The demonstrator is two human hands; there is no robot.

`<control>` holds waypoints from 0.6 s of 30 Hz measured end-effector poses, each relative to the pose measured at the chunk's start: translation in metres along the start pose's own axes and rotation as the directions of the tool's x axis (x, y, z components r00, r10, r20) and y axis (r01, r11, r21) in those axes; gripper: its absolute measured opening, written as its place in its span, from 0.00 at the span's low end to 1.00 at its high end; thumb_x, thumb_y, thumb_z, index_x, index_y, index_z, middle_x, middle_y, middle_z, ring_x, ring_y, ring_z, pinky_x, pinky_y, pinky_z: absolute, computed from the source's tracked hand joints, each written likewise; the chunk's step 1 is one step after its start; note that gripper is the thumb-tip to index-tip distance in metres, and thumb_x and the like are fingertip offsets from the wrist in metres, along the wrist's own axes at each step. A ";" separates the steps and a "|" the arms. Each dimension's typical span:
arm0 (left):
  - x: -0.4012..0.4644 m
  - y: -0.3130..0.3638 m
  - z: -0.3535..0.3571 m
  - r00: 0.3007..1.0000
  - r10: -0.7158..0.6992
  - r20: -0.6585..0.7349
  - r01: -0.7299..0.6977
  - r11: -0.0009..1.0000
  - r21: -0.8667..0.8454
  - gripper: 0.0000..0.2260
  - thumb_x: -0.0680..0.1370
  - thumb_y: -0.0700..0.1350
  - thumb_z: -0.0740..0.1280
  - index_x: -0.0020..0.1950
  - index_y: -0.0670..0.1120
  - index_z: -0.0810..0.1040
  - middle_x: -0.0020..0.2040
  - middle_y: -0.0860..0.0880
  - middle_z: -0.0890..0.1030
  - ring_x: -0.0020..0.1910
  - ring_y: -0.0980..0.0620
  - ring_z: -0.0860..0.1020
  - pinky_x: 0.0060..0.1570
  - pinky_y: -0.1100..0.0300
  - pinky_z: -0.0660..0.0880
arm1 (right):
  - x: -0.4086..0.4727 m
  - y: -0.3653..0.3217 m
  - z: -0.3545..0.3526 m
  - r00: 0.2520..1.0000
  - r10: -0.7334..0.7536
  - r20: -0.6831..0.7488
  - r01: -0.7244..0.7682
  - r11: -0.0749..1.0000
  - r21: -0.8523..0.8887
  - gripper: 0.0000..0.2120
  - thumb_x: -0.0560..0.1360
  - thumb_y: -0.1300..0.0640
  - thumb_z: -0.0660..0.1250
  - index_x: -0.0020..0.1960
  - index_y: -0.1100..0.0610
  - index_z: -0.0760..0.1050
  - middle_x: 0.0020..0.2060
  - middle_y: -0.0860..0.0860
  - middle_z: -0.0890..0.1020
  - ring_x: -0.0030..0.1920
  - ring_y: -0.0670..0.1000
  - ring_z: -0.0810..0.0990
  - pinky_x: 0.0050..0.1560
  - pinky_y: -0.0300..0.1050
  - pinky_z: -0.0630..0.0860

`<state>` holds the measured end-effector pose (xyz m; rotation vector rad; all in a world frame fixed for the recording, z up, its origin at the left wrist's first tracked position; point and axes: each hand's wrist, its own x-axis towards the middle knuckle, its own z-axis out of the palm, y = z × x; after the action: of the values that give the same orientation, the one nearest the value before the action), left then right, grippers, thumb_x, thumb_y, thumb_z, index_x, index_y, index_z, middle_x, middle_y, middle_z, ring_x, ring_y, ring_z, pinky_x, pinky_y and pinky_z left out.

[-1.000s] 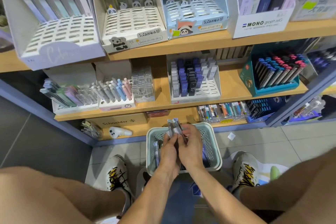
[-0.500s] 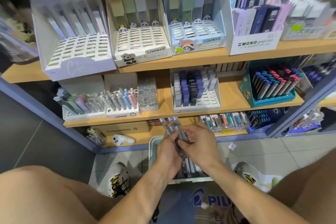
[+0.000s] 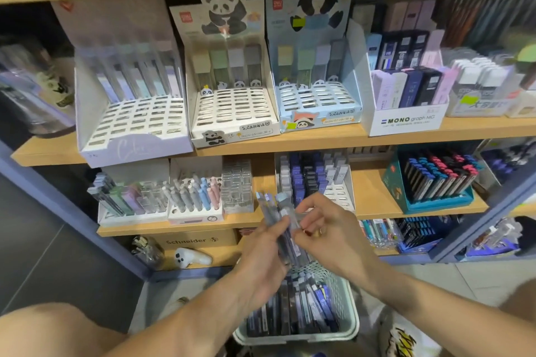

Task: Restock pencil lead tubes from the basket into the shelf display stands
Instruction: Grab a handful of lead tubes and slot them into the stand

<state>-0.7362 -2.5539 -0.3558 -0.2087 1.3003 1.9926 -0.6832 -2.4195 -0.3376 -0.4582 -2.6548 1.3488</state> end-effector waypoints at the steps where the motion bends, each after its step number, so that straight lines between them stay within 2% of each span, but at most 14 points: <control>1: 0.002 -0.003 0.000 1.000 0.004 -0.015 -0.004 1.000 -0.009 0.11 0.85 0.43 0.65 0.64 0.40 0.78 0.52 0.38 0.86 0.48 0.44 0.84 0.44 0.49 0.80 | 0.000 0.001 0.003 1.000 -0.002 -0.022 0.001 1.000 -0.029 0.12 0.72 0.55 0.75 0.51 0.44 0.75 0.40 0.45 0.81 0.42 0.41 0.80 0.44 0.38 0.78; 4: 0.011 -0.011 0.001 0.997 0.013 -0.075 -0.015 1.000 -0.024 0.09 0.85 0.40 0.64 0.64 0.41 0.78 0.54 0.39 0.86 0.51 0.41 0.84 0.46 0.46 0.81 | 0.004 0.002 0.011 0.998 -0.006 -0.061 -0.001 0.993 -0.116 0.11 0.71 0.53 0.75 0.51 0.44 0.77 0.41 0.42 0.80 0.40 0.40 0.80 0.44 0.40 0.78; 7: 0.015 -0.012 0.003 0.998 0.021 -0.056 -0.023 0.999 -0.038 0.12 0.85 0.41 0.63 0.67 0.44 0.78 0.58 0.40 0.86 0.58 0.40 0.84 0.57 0.39 0.80 | 0.007 0.002 0.012 1.000 0.022 -0.018 -0.024 0.995 -0.098 0.14 0.70 0.52 0.78 0.52 0.45 0.78 0.42 0.41 0.80 0.39 0.36 0.79 0.38 0.30 0.74; 8: 0.015 -0.010 0.004 0.998 0.021 -0.062 -0.024 0.999 -0.048 0.12 0.84 0.41 0.64 0.67 0.44 0.79 0.57 0.40 0.86 0.57 0.40 0.84 0.55 0.41 0.81 | 0.009 0.002 0.011 0.999 0.047 -0.006 -0.047 0.997 -0.056 0.14 0.70 0.52 0.79 0.52 0.45 0.78 0.42 0.41 0.80 0.38 0.34 0.80 0.37 0.28 0.73; 10: 0.015 -0.008 0.003 0.996 0.025 -0.082 -0.031 0.997 -0.070 0.10 0.83 0.41 0.67 0.64 0.44 0.80 0.54 0.41 0.87 0.52 0.41 0.86 0.44 0.47 0.83 | 0.013 0.005 0.007 0.993 0.119 0.010 -0.120 0.992 0.040 0.15 0.70 0.52 0.80 0.53 0.46 0.79 0.41 0.42 0.83 0.41 0.34 0.81 0.40 0.27 0.74; 12: 0.015 -0.008 0.004 0.997 0.011 -0.081 -0.019 0.995 -0.099 0.09 0.82 0.41 0.68 0.62 0.44 0.80 0.51 0.41 0.88 0.46 0.44 0.86 0.36 0.52 0.82 | 0.015 0.007 0.007 0.980 0.199 0.017 -0.199 0.972 0.123 0.15 0.70 0.54 0.80 0.53 0.47 0.80 0.43 0.44 0.84 0.44 0.39 0.83 0.44 0.34 0.78; 15: 0.015 -0.009 0.006 0.996 -0.007 -0.093 -0.002 0.995 -0.101 0.07 0.82 0.42 0.69 0.60 0.44 0.80 0.44 0.44 0.88 0.38 0.49 0.85 0.36 0.54 0.79 | 0.016 0.011 0.005 0.952 0.304 0.048 -0.302 0.895 0.329 0.14 0.72 0.61 0.78 0.54 0.50 0.79 0.46 0.49 0.85 0.44 0.49 0.86 0.48 0.47 0.85; 18: 0.014 -0.009 0.007 0.996 -0.006 -0.092 -0.005 0.993 -0.118 0.06 0.81 0.41 0.70 0.57 0.43 0.79 0.42 0.43 0.86 0.36 0.49 0.82 0.38 0.54 0.75 | 0.014 0.010 -0.001 0.933 0.346 0.096 -0.344 0.782 0.519 0.14 0.74 0.67 0.75 0.56 0.57 0.78 0.50 0.56 0.84 0.45 0.53 0.87 0.47 0.44 0.85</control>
<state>-0.7385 -2.5388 -0.3658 -0.3609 1.2388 2.0831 -0.6939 -2.4084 -0.3455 -0.8900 -2.1045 2.0897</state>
